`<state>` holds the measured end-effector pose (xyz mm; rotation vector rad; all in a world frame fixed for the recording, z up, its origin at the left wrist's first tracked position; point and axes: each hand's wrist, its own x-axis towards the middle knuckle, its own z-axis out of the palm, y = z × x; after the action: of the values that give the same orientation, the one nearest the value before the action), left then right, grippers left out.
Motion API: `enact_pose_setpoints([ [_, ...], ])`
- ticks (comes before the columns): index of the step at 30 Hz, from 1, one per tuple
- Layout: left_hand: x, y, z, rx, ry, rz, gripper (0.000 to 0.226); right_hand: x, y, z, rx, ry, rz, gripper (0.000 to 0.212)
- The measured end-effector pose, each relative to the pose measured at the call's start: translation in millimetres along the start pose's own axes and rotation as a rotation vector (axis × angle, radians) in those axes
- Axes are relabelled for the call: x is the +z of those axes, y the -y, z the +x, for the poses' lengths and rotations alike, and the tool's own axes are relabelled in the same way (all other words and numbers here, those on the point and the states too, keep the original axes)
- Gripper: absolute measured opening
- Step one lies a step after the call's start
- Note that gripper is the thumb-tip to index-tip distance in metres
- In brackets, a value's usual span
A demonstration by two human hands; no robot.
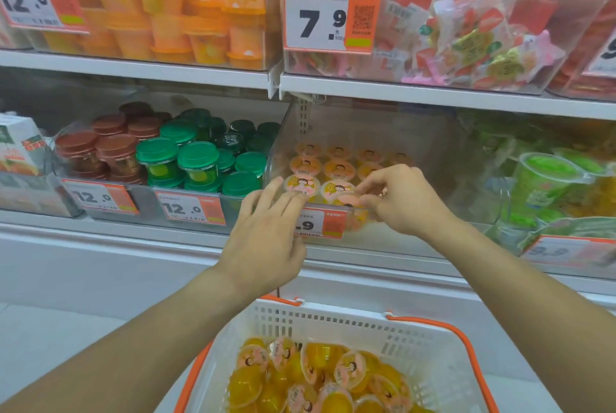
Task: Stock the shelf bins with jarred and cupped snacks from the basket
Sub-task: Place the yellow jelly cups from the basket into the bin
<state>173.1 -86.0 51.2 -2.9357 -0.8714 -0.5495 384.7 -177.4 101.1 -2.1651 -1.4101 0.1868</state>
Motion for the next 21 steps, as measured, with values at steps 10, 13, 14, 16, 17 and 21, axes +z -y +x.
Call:
enact_pose_setpoints([
  [10, 9, 0, 3, -0.005, -0.113, -0.052, 0.055, 6, -12, 15, 0.048, 0.353, 0.107, 0.032],
  [13, 10, 1, 1, 0.010, -0.119, -0.076, 0.055, 3, -13, 11, 0.000, 0.303, 0.159, 0.026],
  [14, 10, 1, 1, 0.008, -0.130, -0.104, 0.056, 1, -12, 9, -0.040, 0.247, 0.158, 0.022],
  [16, 5, -1, 1, 0.002, -0.202, -0.173, 0.050, 1, -9, 0, -0.134, 0.060, 0.150, 0.014],
  [17, 1, -3, 1, 0.032, -0.284, -0.183, 0.042, 3, -8, -7, -0.194, -0.066, 0.167, 0.010],
  [21, -4, -13, -8, 0.258, -0.400, -0.230, 0.011, 12, -11, -47, -0.581, -0.417, 0.119, 0.014],
])
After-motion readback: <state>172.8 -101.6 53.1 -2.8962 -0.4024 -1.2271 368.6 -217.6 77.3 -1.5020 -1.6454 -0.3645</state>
